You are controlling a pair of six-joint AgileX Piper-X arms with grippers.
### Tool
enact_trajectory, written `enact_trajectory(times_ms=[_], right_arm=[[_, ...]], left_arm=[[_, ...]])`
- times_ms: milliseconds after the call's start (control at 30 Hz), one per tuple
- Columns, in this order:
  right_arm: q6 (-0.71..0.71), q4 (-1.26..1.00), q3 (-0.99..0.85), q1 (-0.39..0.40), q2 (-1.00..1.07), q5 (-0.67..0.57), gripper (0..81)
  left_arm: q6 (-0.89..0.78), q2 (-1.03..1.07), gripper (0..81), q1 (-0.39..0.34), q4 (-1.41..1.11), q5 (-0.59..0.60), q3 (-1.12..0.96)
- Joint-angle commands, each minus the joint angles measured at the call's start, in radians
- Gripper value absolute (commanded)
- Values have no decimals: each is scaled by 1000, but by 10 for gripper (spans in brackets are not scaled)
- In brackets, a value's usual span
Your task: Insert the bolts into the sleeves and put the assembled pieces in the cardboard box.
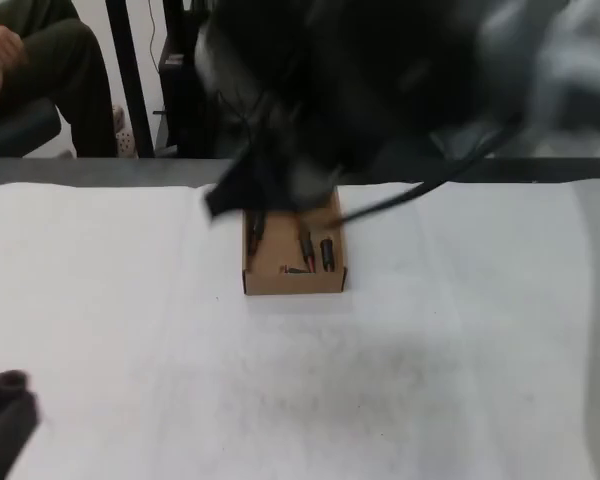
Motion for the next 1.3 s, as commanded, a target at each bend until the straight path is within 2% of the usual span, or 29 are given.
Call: enact_trajectory(times_ms=[0,133,300,433,533,600,800,933,1133,1267], right_arm=[[-40,-23,35,-1,-143,73,0],[-40,-142,180,1,-350,76,0],[-102,-555,498,32,-567,-94,0],[-116,-858,715,63,-608,-131,0],[-59,-990,808,71,-582,-242,0],[-42,-1056,839,80,-556,-283,0],[-23,-1242,853,85,-459,-298,0],[44,-1316,853,89,-413,-337,0],[44,-1282,853,93,-404,-337,0],[35,-1283,855,93,-402,-335,0]], left_arm=[[-1,9,18,2,-225,94,53],[-1,9,18,2,-456,167,132],[-15,69,18,2,-660,299,265],[-15,198,18,2,-770,350,309],[-15,318,18,0,-862,405,309],[-15,410,18,0,-957,415,309],[-19,645,18,0,-1245,415,307],[-46,761,18,0,-1361,415,307],[-46,819,18,0,-1467,410,307],[-46,819,18,2,-1508,364,304]])
